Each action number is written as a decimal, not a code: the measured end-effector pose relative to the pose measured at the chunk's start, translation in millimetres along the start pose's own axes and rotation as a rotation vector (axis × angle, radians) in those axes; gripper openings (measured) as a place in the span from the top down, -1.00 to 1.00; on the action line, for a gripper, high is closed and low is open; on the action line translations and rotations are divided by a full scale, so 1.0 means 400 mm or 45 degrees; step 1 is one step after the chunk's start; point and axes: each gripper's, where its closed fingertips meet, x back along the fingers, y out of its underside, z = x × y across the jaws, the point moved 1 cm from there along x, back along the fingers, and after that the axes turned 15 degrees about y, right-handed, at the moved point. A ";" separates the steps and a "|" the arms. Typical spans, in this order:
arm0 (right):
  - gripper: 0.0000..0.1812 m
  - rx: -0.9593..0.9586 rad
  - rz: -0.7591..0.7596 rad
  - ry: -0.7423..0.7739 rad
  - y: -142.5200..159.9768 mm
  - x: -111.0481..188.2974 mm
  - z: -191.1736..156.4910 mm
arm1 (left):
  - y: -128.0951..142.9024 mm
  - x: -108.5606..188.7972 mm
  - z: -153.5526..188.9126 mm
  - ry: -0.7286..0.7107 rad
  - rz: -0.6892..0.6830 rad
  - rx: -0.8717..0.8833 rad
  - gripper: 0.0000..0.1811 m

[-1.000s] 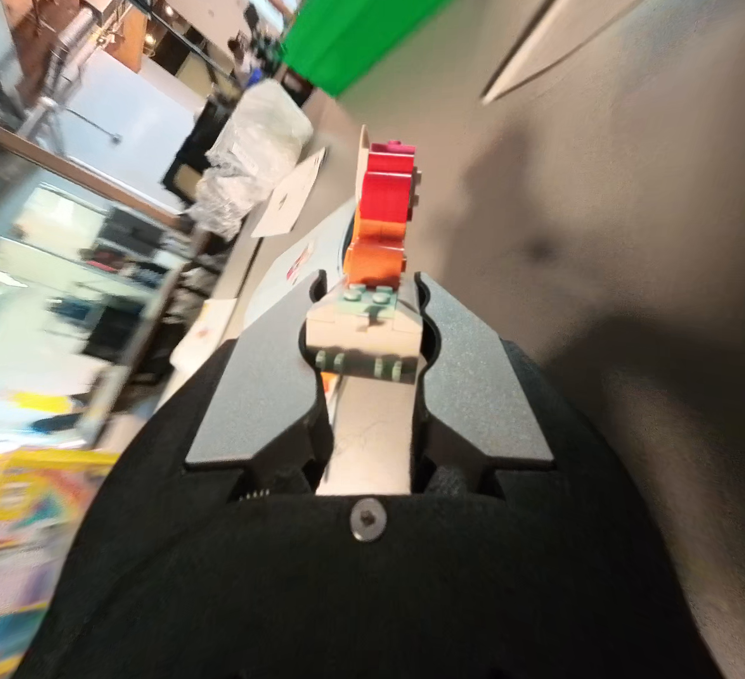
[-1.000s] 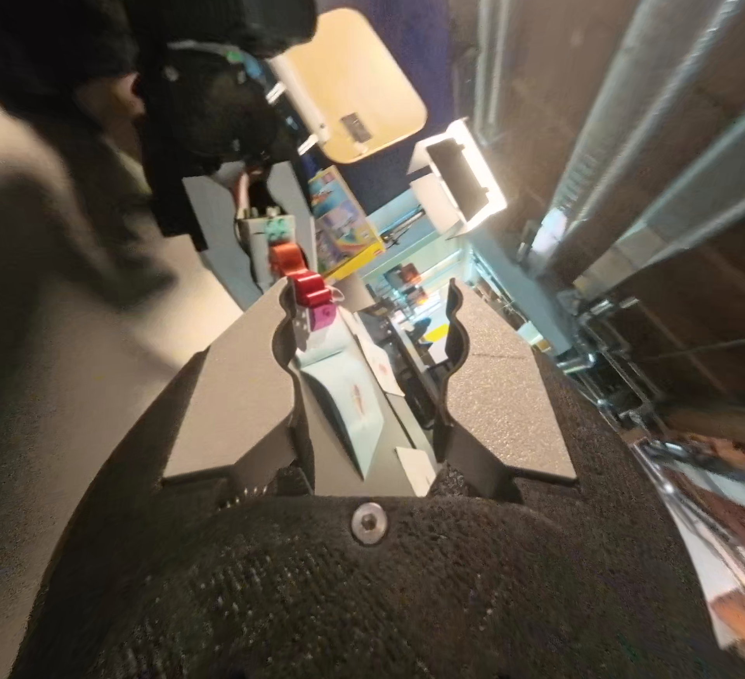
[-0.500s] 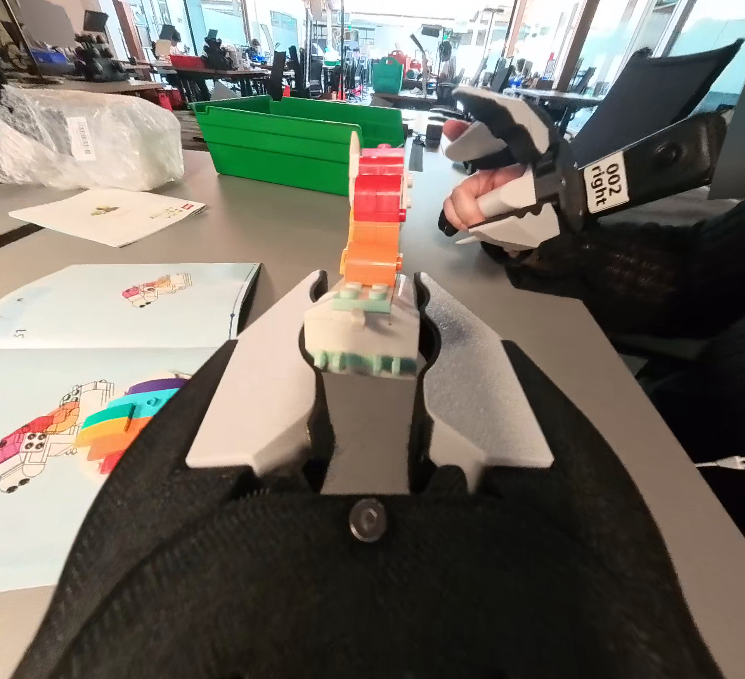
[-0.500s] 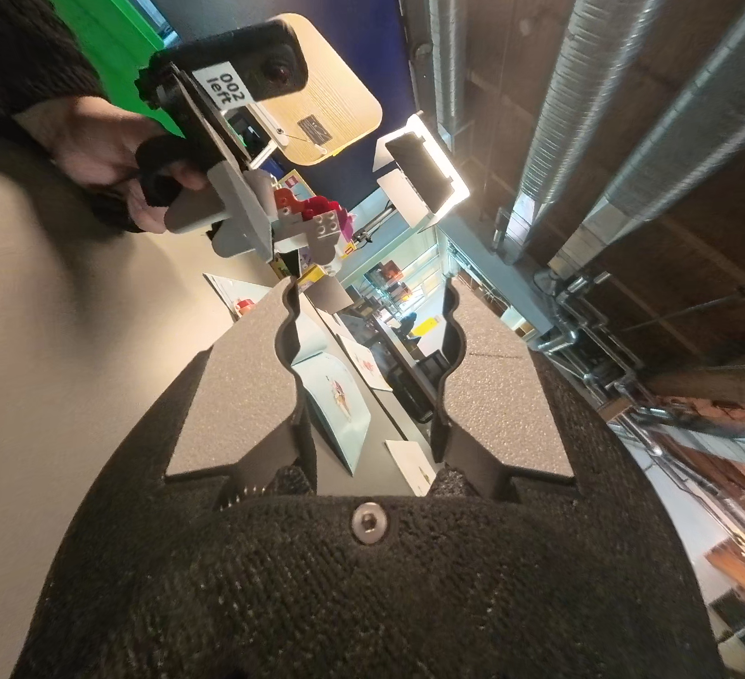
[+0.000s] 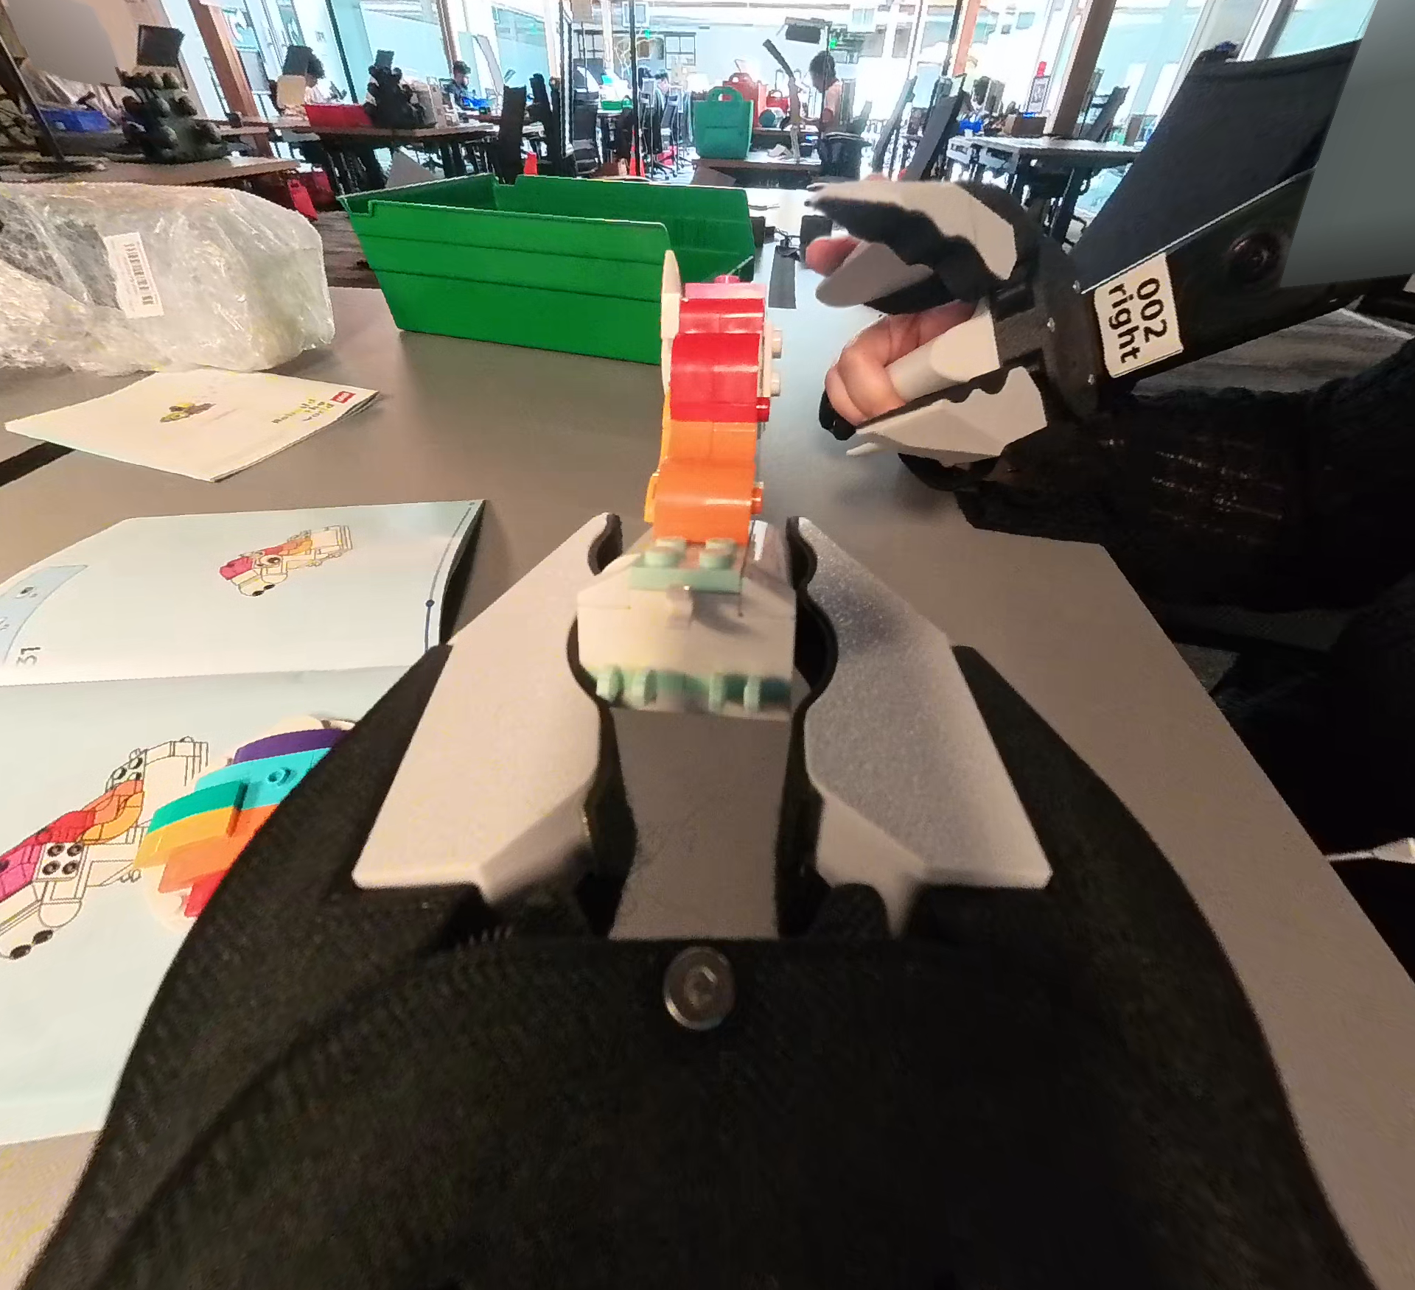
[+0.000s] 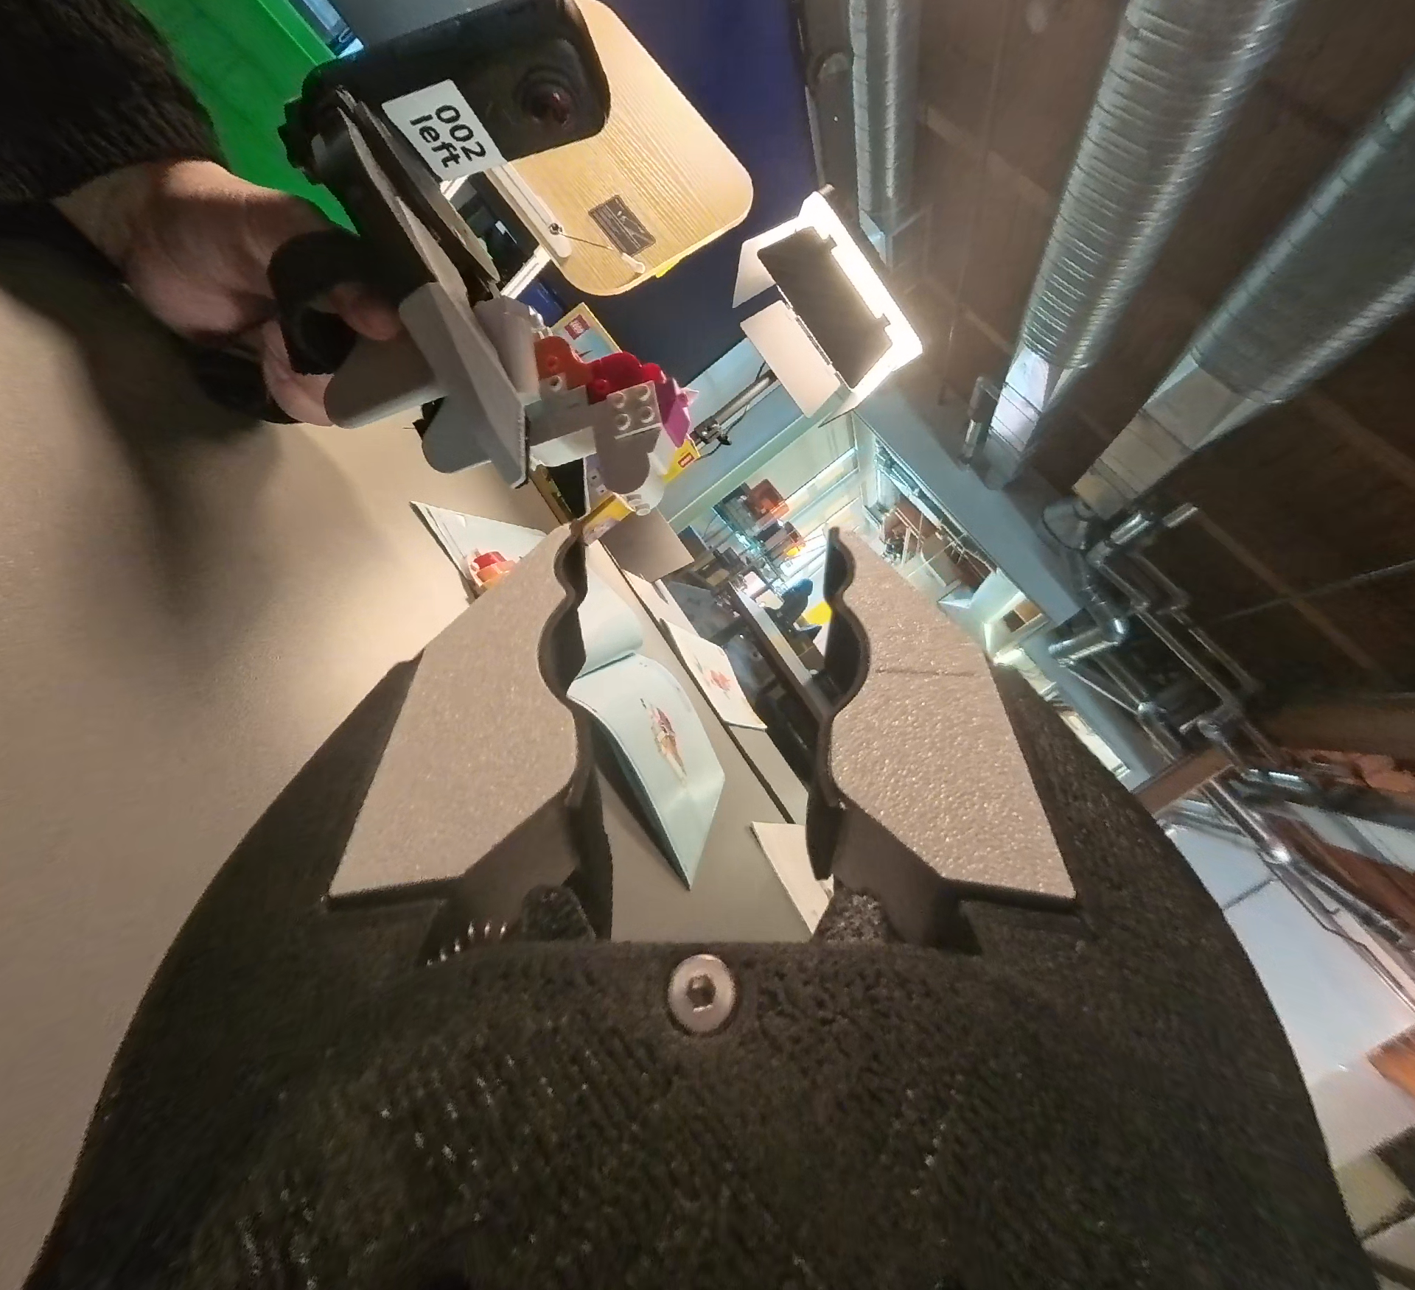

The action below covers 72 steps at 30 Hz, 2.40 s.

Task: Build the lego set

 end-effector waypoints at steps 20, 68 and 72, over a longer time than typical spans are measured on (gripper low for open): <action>0.50 -0.851 -0.127 -0.477 -0.026 0.023 -0.061 | 0.033 -0.035 0.045 -0.025 -0.202 -0.274 0.53; 0.60 -0.907 -0.114 -0.701 -0.057 0.053 -0.099 | 0.083 -0.067 0.108 0.075 -0.401 -0.561 0.53; 0.57 -0.893 -0.119 -0.733 -0.059 0.056 -0.109 | 0.079 -0.067 0.112 0.092 -0.384 -0.556 0.53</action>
